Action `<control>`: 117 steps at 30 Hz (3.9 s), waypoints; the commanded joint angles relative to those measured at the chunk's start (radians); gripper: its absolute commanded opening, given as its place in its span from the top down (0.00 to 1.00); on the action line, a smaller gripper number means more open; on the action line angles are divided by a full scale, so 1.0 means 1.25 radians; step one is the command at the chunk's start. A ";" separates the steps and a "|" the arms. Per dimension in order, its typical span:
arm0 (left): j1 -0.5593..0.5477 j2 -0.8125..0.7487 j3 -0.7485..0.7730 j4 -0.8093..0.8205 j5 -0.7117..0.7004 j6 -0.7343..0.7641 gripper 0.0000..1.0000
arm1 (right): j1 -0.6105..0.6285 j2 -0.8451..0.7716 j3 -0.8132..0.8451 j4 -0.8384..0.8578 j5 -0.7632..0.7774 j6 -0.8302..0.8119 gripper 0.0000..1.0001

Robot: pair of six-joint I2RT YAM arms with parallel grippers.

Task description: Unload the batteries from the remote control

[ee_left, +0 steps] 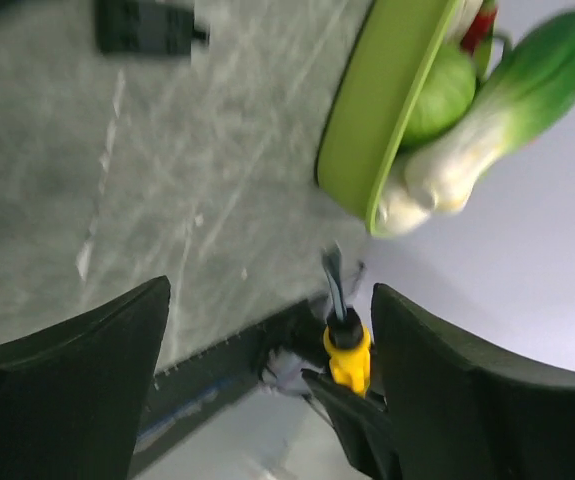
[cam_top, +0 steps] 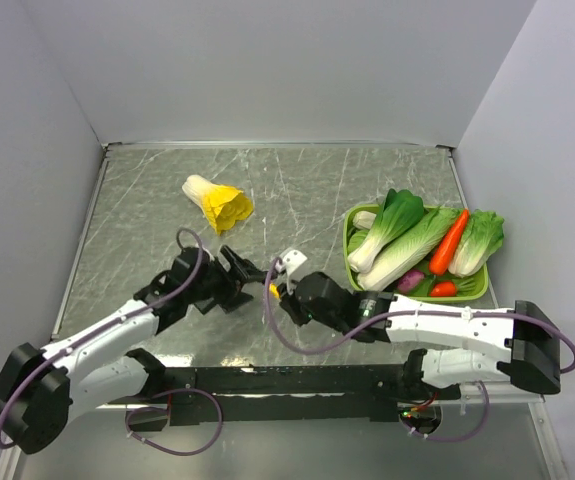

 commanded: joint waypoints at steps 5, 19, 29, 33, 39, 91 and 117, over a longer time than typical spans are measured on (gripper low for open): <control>0.185 -0.036 0.175 -0.300 -0.187 0.266 0.18 | -0.170 0.008 0.129 -0.254 -0.158 -0.077 1.00; 0.257 0.208 0.146 -0.237 -0.136 0.376 0.53 | -0.178 0.101 0.297 -0.395 -0.165 -0.170 1.00; 0.256 0.275 0.126 -0.204 -0.096 0.393 0.45 | -0.178 0.170 0.320 -0.378 -0.182 -0.219 1.00; 0.257 0.235 0.055 -0.144 0.003 0.358 0.46 | -0.178 0.175 0.336 -0.373 -0.171 -0.226 1.00; 0.256 0.149 0.029 -0.124 0.000 0.377 0.36 | -0.179 0.197 0.350 -0.329 -0.195 -0.266 1.00; 0.366 0.431 0.017 0.245 0.236 0.335 0.99 | -0.183 0.782 1.043 -0.876 -0.092 -0.349 1.00; 0.311 0.229 0.040 0.044 0.065 0.339 0.96 | -0.166 0.736 1.037 -0.937 -0.121 -0.307 1.00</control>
